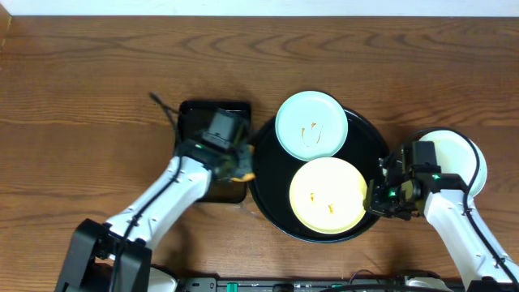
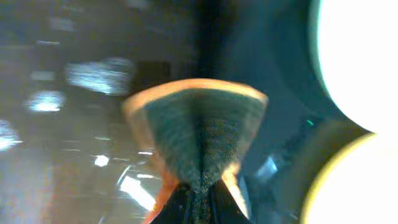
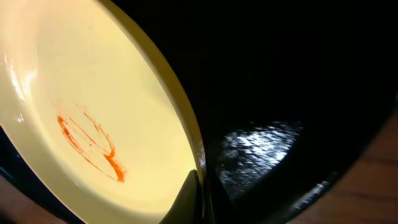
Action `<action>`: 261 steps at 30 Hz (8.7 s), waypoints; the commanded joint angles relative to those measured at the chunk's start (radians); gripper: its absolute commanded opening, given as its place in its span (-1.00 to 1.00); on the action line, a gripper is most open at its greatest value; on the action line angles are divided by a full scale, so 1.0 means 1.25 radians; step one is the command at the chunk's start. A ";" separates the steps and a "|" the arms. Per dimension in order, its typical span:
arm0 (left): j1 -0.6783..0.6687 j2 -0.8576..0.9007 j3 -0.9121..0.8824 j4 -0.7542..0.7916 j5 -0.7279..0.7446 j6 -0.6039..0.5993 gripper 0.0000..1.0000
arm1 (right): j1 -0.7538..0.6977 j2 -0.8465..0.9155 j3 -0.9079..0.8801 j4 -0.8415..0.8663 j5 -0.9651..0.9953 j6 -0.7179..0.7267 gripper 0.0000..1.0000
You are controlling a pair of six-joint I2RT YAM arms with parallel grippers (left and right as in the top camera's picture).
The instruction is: Clean dirty plates on tray and stack at the side
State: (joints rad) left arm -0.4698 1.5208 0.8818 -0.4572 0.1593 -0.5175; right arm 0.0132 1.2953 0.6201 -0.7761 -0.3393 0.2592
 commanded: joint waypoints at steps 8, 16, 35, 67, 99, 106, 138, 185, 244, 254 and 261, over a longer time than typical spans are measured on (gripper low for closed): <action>-0.227 0.000 0.002 0.139 0.067 -0.105 -0.85 | 0.079 -0.001 -0.008 0.045 0.028 0.071 -0.97; -0.350 0.030 0.002 0.222 0.006 -0.239 -0.85 | 0.117 -0.001 -0.009 0.064 0.030 0.092 -0.97; -0.348 0.171 0.002 0.154 -0.141 -0.230 -0.85 | 0.121 -0.001 -0.009 0.062 0.029 0.092 -0.97; -0.288 0.131 0.004 0.215 -0.231 -0.158 -0.84 | 0.228 0.070 -0.010 0.293 -0.025 0.092 -0.33; -0.088 -0.149 0.005 -0.005 -0.179 -0.031 -0.85 | 0.235 -0.003 0.030 0.343 0.084 0.073 -0.98; 0.052 -0.125 0.004 -0.032 -0.178 -0.028 -0.85 | 0.242 -0.126 0.030 0.343 0.238 0.011 -0.97; 0.117 0.103 0.004 -0.020 -0.178 0.061 -0.85 | 0.689 -0.230 0.031 0.532 1.115 -0.464 -0.97; 0.117 0.103 0.004 -0.025 -0.178 0.060 -0.85 | -0.382 -0.079 0.031 0.380 0.447 0.215 -0.08; -0.139 -0.087 0.005 0.097 -0.058 -0.011 -0.85 | 0.211 0.255 0.031 0.396 0.017 0.052 -0.97; -0.293 0.104 0.005 0.309 -0.058 -0.181 -0.85 | 0.211 0.255 0.031 0.390 0.016 0.052 -0.97; -0.328 0.219 0.005 0.412 -0.059 -0.216 -0.85 | 0.211 0.255 0.031 0.385 0.016 0.052 -0.97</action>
State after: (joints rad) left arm -0.8780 1.7576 0.8848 0.0471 0.0917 -0.7486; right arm 0.2615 1.5940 0.6762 -0.2680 -0.3264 0.3462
